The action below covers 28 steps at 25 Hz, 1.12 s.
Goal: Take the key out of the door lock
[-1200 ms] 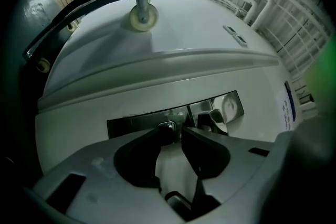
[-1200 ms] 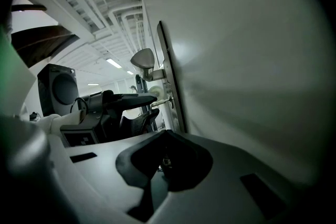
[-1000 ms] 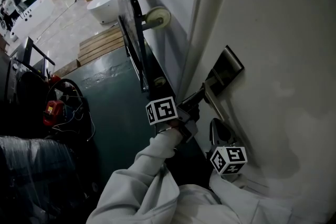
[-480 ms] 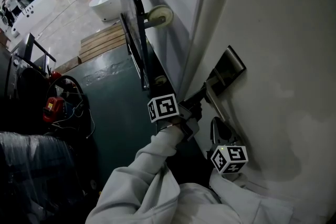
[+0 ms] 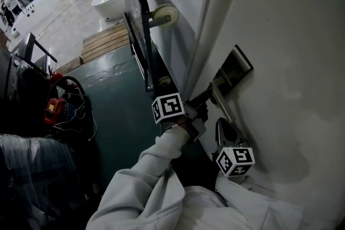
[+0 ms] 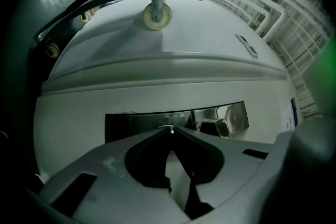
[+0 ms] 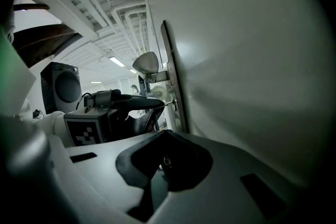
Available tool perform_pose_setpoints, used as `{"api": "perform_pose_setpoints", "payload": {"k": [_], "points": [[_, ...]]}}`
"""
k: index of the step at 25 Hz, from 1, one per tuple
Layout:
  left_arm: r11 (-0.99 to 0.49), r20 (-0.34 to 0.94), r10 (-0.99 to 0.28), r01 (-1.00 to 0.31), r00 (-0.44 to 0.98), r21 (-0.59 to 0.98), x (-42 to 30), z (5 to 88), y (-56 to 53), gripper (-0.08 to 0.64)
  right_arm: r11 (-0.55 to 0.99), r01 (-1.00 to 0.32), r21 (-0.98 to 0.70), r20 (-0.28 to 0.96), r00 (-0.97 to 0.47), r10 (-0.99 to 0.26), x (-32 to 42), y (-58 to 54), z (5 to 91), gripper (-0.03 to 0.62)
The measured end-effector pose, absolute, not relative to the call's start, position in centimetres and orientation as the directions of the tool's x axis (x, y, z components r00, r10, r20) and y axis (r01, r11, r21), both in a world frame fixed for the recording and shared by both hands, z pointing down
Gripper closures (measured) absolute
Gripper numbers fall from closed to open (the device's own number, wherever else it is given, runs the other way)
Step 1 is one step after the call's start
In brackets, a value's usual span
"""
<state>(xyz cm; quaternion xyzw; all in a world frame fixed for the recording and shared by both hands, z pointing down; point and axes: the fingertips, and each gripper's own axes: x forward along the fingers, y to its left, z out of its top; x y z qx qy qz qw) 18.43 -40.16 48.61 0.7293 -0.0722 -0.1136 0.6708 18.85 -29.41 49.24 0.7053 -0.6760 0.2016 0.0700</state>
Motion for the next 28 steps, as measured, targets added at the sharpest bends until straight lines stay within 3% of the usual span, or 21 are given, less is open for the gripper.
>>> {"api": "perform_pose_setpoints", "payload": {"k": [13, 18, 28], "points": [[0.047, -0.048, -0.267, 0.063, 0.962, 0.997, 18.3, 48.8, -39.9, 0.534, -0.073, -0.983, -0.171, 0.384, 0.002, -0.923, 18.7, -28.6, 49.1, 0.541], [-0.022, -0.031, -0.275, 0.026, 0.961, 0.999, 17.9, 48.6, -40.0, 0.534, -0.069, -0.982, -0.177, 0.386, -0.005, -0.923, 18.7, -28.5, 49.1, 0.540], [-0.004, -0.036, -0.296, 0.036, 0.955, 0.999, 17.3, 48.7, -40.0, 0.534, -0.058, -0.981, -0.184, 0.381, -0.016, -0.925, 18.6, -28.6, 49.1, 0.540]]}}
